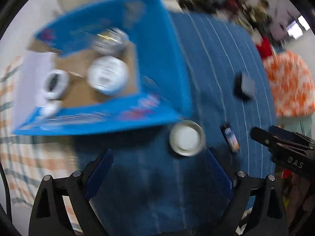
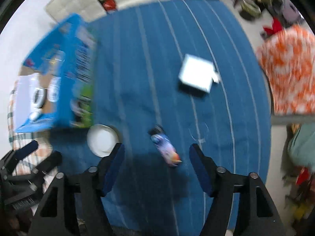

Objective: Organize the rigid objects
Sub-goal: 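Grasp the gold-rimmed lid with the left tool while the right tool grasps the blue spray can, then carry the lid and blue spray can over the cardboard box with both tools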

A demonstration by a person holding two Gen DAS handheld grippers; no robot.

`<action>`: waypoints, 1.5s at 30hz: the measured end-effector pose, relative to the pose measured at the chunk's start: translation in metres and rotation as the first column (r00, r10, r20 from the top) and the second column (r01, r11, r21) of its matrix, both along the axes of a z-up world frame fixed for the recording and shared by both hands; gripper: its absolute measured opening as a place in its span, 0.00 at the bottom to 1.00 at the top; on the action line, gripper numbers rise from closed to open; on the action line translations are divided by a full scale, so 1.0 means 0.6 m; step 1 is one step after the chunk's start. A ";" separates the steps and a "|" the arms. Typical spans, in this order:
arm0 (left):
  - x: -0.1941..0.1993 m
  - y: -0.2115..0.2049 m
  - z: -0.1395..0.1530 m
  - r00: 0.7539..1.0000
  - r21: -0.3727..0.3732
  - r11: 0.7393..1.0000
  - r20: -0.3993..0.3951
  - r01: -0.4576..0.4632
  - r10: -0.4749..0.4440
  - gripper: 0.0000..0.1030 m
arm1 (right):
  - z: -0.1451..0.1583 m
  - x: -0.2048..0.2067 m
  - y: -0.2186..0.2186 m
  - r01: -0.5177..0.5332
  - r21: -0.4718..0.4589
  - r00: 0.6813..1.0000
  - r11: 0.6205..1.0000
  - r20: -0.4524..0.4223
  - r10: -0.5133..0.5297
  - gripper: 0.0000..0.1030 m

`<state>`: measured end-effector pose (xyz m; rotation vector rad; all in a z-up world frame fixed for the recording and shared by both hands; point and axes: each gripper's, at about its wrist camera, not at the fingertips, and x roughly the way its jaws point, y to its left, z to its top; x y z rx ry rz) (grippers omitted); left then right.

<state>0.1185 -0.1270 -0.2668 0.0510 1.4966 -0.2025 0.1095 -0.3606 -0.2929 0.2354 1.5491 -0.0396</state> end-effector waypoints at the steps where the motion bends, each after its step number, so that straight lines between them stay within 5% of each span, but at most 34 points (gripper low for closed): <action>1: -0.001 -0.020 -0.018 1.000 0.004 1.000 -0.017 0.018 -0.018 0.92 | -0.025 -0.008 -0.010 0.015 0.011 1.000 1.000 -0.019 -0.015 0.64; 9: 0.024 -0.121 -0.149 0.990 0.072 0.996 -0.136 0.050 -0.040 0.92 | -0.101 -0.035 -0.073 0.088 0.067 0.994 0.994 -0.066 -0.084 0.56; 10: 0.027 -0.121 -0.156 0.991 0.089 0.995 -0.125 0.052 -0.040 0.90 | -0.105 -0.034 -0.073 0.073 0.071 0.996 0.995 -0.065 -0.068 0.56; 11: 0.029 -0.121 -0.159 0.995 0.107 0.993 -0.093 0.057 -0.047 0.77 | -0.110 -0.034 -0.070 0.056 0.069 0.997 0.996 -0.065 -0.051 0.56; 12: 0.028 -0.122 -0.160 0.995 0.113 0.992 -0.087 0.062 -0.052 0.63 | -0.116 -0.034 -0.066 0.036 0.063 0.997 0.997 -0.073 -0.032 0.56; 13: 0.027 -0.119 -0.159 0.995 0.101 0.993 -0.083 0.062 -0.053 0.60 | -0.122 -0.036 -0.061 0.029 0.064 0.997 0.998 -0.078 -0.024 0.56; 19: -0.016 -0.097 -0.160 0.993 0.141 0.988 -0.106 0.070 -0.056 0.60 | -0.151 -0.034 -0.018 -0.045 0.044 0.995 0.998 -0.087 0.049 0.56; 22: -0.035 -0.075 -0.162 0.994 0.159 0.986 -0.105 0.043 -0.027 0.60 | -0.158 -0.036 0.014 -0.098 -0.056 0.993 0.994 -0.068 0.095 0.54; 26: -0.047 -0.048 -0.163 0.994 0.165 0.986 -0.106 0.012 0.005 0.60 | -0.156 -0.043 0.042 -0.136 -0.152 0.990 0.979 -0.048 0.130 0.29; 31: -0.053 -0.012 -0.150 0.996 0.172 0.985 -0.074 -0.028 0.041 0.60 | -0.160 -0.053 0.077 -0.136 -0.181 0.991 0.974 -0.038 0.131 0.26; 40: -0.071 0.052 -0.151 0.996 0.139 0.989 -0.066 -0.046 0.056 0.60 | -0.131 -0.084 0.078 -0.041 -0.058 0.998 0.997 -0.055 0.037 0.26; 45: -0.078 0.099 -0.110 0.998 0.102 0.994 -0.043 -0.049 0.054 0.60 | -0.087 -0.116 0.091 0.007 0.037 0.999 0.999 -0.045 -0.005 0.26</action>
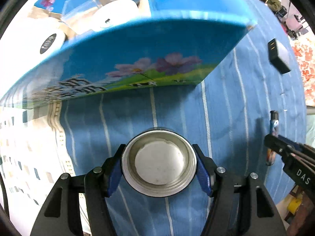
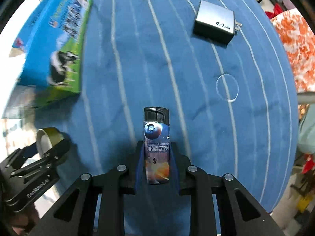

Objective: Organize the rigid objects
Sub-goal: 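Carry the lid and blue spray can over the cardboard box with both tools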

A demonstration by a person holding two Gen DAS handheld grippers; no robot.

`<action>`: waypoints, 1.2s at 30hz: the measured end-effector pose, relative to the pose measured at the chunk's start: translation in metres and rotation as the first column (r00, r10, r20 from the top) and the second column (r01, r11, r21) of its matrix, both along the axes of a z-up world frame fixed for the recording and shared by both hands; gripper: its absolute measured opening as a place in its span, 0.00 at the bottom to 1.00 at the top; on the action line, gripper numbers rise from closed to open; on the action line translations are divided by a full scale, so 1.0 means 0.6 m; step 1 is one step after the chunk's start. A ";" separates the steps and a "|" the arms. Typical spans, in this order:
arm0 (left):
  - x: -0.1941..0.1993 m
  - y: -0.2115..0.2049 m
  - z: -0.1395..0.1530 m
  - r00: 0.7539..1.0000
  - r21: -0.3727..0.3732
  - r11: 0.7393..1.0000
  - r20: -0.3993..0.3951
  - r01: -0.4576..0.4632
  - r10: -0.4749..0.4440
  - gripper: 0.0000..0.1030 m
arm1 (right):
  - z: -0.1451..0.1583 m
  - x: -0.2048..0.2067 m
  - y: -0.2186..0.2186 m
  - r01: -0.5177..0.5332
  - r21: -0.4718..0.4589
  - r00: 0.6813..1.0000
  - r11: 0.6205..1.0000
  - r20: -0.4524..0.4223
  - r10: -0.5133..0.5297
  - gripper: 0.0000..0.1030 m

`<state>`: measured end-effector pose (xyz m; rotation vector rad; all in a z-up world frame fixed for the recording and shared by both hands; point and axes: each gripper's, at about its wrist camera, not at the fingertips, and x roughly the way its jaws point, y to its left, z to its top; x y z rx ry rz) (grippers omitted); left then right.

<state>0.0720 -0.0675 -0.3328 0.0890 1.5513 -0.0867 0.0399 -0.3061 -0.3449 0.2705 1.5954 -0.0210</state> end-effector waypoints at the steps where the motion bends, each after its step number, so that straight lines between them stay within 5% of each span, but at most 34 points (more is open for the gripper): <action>1: -0.002 0.008 0.009 1.000 -0.009 1.000 0.007 0.001 -0.001 0.60 | 0.013 0.001 0.008 0.000 0.007 1.000 1.000 0.007 0.000 0.26; 14: 0.007 0.061 0.163 0.991 -0.080 0.997 0.133 -0.016 0.027 0.60 | 0.187 0.012 0.094 -0.072 0.137 0.984 0.988 0.172 0.048 0.26; 21: 0.057 0.092 0.267 0.965 -0.065 0.997 0.256 -0.040 0.056 0.60 | 0.287 0.084 0.143 -0.136 0.177 0.952 0.975 0.295 0.079 0.26; 29: 0.131 0.144 0.279 0.941 -0.009 0.998 0.333 -0.068 0.067 0.60 | 0.292 0.173 0.223 -0.161 0.142 0.936 0.977 0.336 0.105 0.26; 36: 0.179 0.185 0.241 0.946 0.010 0.995 0.312 -0.098 0.090 0.60 | 0.230 0.233 0.272 -0.164 0.063 0.944 0.984 0.299 0.138 0.26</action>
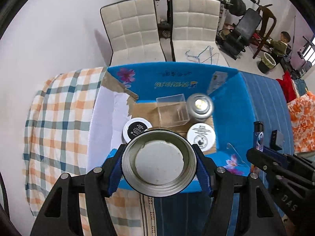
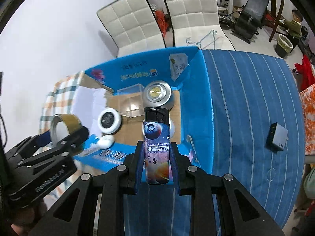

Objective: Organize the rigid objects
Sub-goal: 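Carry the lid and blue spray can over the cardboard box with both tools, then lower the lid and spray can into the box and open both tools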

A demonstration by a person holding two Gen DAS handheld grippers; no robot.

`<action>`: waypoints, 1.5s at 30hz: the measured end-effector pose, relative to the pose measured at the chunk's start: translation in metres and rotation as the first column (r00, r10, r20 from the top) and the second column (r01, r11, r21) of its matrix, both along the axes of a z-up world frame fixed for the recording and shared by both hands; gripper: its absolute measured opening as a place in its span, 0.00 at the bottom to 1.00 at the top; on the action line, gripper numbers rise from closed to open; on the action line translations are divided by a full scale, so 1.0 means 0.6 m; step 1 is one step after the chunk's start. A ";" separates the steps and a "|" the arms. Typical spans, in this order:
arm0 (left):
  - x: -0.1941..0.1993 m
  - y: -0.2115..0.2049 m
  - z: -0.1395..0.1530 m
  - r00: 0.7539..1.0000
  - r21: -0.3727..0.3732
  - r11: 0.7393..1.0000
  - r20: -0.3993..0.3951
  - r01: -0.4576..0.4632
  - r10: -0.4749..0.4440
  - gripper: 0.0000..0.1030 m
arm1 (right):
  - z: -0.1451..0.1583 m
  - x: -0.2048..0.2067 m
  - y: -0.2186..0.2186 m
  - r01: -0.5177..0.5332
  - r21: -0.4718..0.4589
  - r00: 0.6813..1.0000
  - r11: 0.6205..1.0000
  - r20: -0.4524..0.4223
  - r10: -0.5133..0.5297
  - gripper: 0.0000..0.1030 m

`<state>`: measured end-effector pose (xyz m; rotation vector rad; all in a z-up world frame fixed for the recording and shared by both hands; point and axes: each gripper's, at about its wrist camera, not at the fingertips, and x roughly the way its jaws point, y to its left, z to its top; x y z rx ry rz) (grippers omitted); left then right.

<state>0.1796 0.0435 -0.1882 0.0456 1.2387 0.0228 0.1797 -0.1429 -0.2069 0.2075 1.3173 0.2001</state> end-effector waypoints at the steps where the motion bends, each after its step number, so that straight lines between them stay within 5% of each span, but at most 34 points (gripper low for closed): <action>1: 0.007 0.004 -0.013 1.000 0.007 1.000 -0.017 -0.002 0.002 0.60 | -0.016 0.008 0.005 0.000 -0.018 1.000 1.000 -0.011 0.000 0.26; 13: 0.036 0.030 -0.130 0.984 -0.009 1.000 -0.178 -0.029 0.027 0.60 | -0.163 0.048 0.040 -0.020 -0.125 0.987 0.992 -0.162 0.000 0.26; 32: 0.046 0.026 -0.184 0.959 -0.021 1.000 -0.284 -0.012 0.005 0.61 | -0.216 0.071 0.057 -0.085 -0.167 0.965 0.982 -0.259 0.039 0.27; 37: 0.052 0.018 -0.176 0.947 -0.035 0.999 -0.321 -0.005 -0.007 0.61 | -0.207 0.071 0.047 -0.102 -0.116 0.949 0.988 -0.308 0.061 0.41; 39: 0.050 0.011 -0.162 0.949 -0.028 1.000 -0.315 0.002 -0.011 0.68 | -0.188 0.068 0.041 -0.107 -0.113 0.950 0.988 -0.306 0.068 0.68; 45: 0.048 -0.030 -0.091 0.960 -0.036 0.999 -0.278 0.020 -0.030 0.87 | -0.117 0.060 -0.012 -0.112 -0.080 0.945 0.990 -0.316 0.082 0.73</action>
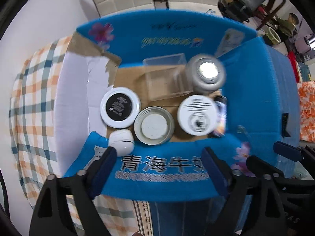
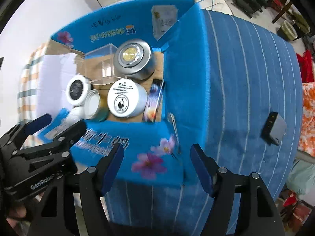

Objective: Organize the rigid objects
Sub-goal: 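Lower the lid and spray can into the box and open both tools, then move the right tool to the black charger and grasp it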

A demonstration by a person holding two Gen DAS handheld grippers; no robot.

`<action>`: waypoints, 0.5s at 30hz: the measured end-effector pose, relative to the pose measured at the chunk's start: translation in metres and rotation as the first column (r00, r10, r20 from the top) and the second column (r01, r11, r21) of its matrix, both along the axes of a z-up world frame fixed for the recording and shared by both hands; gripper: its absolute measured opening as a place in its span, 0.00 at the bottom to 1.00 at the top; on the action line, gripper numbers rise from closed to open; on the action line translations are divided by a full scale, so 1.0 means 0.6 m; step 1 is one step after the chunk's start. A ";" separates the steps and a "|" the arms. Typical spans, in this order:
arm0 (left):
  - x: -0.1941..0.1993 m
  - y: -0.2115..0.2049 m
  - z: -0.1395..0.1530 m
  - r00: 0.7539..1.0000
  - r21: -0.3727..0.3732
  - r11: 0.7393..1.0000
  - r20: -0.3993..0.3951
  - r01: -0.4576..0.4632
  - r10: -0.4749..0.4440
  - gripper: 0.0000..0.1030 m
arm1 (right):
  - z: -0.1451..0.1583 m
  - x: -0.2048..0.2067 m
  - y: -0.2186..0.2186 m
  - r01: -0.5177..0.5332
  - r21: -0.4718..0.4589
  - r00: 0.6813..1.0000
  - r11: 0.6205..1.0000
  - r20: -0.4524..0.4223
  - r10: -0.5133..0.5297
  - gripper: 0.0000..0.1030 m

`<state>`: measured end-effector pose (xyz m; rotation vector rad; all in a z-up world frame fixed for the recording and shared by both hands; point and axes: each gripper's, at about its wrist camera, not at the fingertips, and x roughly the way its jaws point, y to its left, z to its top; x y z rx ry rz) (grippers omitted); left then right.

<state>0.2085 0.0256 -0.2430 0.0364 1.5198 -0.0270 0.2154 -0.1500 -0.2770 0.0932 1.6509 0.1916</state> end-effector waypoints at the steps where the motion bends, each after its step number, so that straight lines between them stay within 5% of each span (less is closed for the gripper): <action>1: 0.001 -0.014 0.011 1.000 -0.012 1.000 0.001 0.007 -0.007 0.88 | 0.010 -0.002 -0.013 -0.003 -0.020 1.000 1.000 -0.005 0.002 0.74; 7: 0.014 -0.107 0.035 0.996 -0.016 0.996 -0.004 0.087 -0.088 0.94 | 0.040 -0.013 -0.115 0.027 -0.064 0.999 0.998 -0.045 -0.029 0.75; 15: 0.034 -0.223 0.037 0.985 -0.001 0.986 -0.029 0.167 -0.167 0.94 | -0.014 -0.017 -0.260 0.150 -0.080 0.977 0.985 -0.137 -0.160 0.75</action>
